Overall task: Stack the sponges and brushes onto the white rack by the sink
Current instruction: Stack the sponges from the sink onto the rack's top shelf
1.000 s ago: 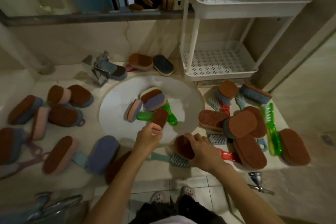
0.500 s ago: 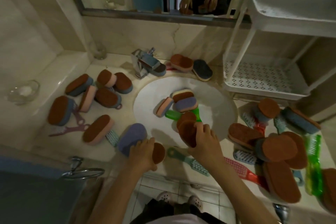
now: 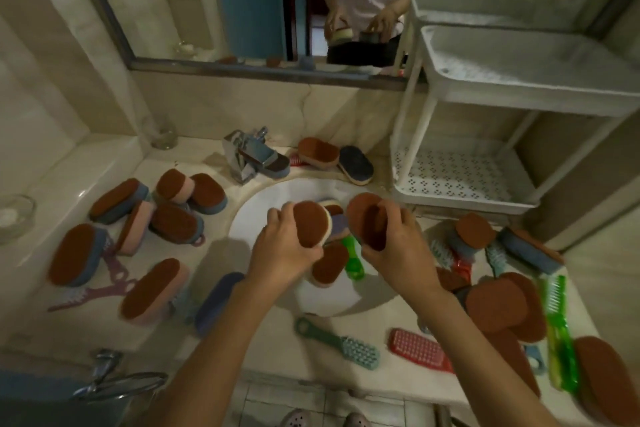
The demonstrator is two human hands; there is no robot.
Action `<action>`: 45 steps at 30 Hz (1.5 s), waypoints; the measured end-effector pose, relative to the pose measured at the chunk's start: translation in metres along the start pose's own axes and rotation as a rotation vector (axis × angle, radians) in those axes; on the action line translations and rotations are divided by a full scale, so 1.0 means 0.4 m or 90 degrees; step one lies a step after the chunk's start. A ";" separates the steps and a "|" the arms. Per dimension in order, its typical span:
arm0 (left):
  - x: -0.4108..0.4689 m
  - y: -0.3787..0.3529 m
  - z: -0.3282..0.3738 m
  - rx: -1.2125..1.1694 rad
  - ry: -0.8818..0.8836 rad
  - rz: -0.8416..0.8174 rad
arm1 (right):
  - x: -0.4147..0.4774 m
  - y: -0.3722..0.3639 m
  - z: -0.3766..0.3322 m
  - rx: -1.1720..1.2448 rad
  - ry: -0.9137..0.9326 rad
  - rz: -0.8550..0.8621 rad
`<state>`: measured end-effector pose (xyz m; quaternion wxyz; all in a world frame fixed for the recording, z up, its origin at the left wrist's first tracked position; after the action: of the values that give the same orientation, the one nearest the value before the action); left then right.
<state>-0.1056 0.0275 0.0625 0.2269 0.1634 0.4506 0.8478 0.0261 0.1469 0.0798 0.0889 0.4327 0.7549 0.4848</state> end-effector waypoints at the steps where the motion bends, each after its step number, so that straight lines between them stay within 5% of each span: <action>1: 0.022 0.015 0.042 -0.020 -0.013 0.010 | 0.025 0.040 -0.001 0.009 0.008 0.035; 9: 0.186 0.153 0.404 -0.160 -0.110 0.158 | 0.222 0.367 0.013 0.035 0.038 0.292; 15: 0.313 0.181 0.646 -0.232 -0.141 0.152 | 0.406 0.553 0.113 0.020 -0.048 0.388; 20: 0.408 0.089 0.772 -0.207 -0.128 0.094 | 0.551 0.559 0.236 -0.013 -0.163 0.325; 27: 0.481 -0.025 0.809 -0.158 -0.134 0.046 | 0.654 0.472 0.320 -0.036 -0.183 0.222; 31: 0.473 -0.036 0.828 -0.088 -0.234 0.029 | 0.661 0.422 0.350 -0.011 -0.149 0.121; 38: 0.357 -0.064 0.860 0.000 -0.479 -0.170 | 0.657 0.428 0.347 -0.021 -0.079 0.062; 45: 0.387 -0.093 0.862 0.124 -0.496 -0.148 | 0.682 0.411 0.347 -0.019 -0.058 0.043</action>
<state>-0.0612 0.3661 0.2287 0.4582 0.4408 0.4247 0.6445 0.0299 0.4650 0.2193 0.1133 0.4785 0.7277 0.4783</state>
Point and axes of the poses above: each hand's wrist, its own x-axis towards the middle knuckle, its own y-axis out of the back of the hand, z = x × y, the point moved 10 cm from there along x, towards the middle knuckle, and after that the axes turned 15 degrees about z, right-handed, at the moved point
